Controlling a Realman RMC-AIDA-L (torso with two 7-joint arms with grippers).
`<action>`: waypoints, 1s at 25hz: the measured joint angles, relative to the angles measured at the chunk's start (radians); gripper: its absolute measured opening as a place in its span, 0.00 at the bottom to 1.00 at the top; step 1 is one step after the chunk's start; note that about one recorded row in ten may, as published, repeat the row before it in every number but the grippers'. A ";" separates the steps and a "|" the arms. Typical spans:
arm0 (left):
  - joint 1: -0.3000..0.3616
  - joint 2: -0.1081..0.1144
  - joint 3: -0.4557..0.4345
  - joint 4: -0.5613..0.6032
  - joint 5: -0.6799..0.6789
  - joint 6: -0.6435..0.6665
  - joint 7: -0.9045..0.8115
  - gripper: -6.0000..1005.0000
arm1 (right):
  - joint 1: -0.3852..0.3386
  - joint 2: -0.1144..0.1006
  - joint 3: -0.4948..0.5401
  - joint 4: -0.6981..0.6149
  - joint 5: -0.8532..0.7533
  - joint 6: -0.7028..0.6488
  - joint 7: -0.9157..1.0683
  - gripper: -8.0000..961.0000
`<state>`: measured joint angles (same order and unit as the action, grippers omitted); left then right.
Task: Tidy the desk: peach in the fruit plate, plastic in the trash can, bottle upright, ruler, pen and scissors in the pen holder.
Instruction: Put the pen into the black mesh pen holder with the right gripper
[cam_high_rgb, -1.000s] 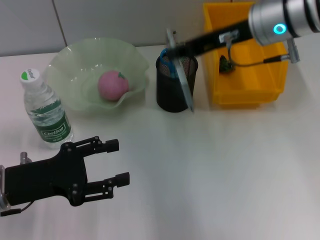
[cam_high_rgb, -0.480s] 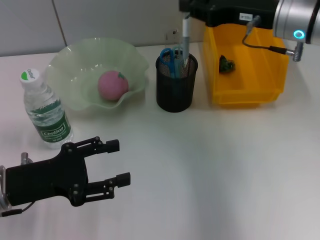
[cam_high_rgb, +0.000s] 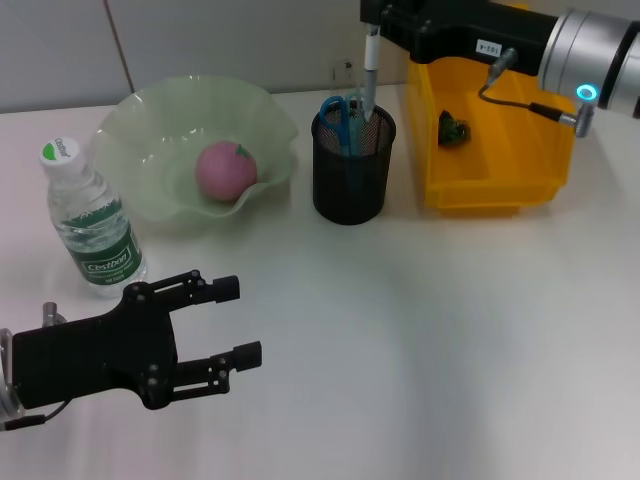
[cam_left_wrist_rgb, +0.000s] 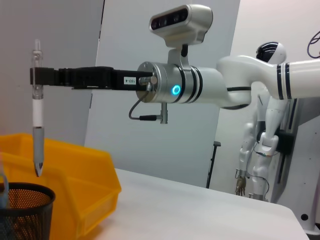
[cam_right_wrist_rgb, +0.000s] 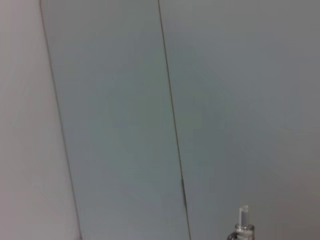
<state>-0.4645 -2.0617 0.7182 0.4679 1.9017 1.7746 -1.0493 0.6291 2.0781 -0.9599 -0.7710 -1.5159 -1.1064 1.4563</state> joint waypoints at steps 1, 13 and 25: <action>0.000 0.000 0.000 0.000 0.000 0.000 0.000 0.77 | 0.004 0.000 0.001 0.020 0.014 0.001 -0.019 0.27; -0.002 0.000 0.000 -0.003 -0.001 -0.011 -0.002 0.77 | 0.063 0.003 0.005 0.217 0.079 0.054 -0.205 0.29; -0.001 0.000 -0.002 -0.006 -0.001 -0.015 -0.003 0.77 | 0.066 0.005 -0.003 0.285 0.123 0.100 -0.279 0.31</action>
<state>-0.4653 -2.0617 0.7163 0.4615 1.9005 1.7593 -1.0528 0.6950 2.0829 -0.9632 -0.4860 -1.3924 -1.0061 1.1772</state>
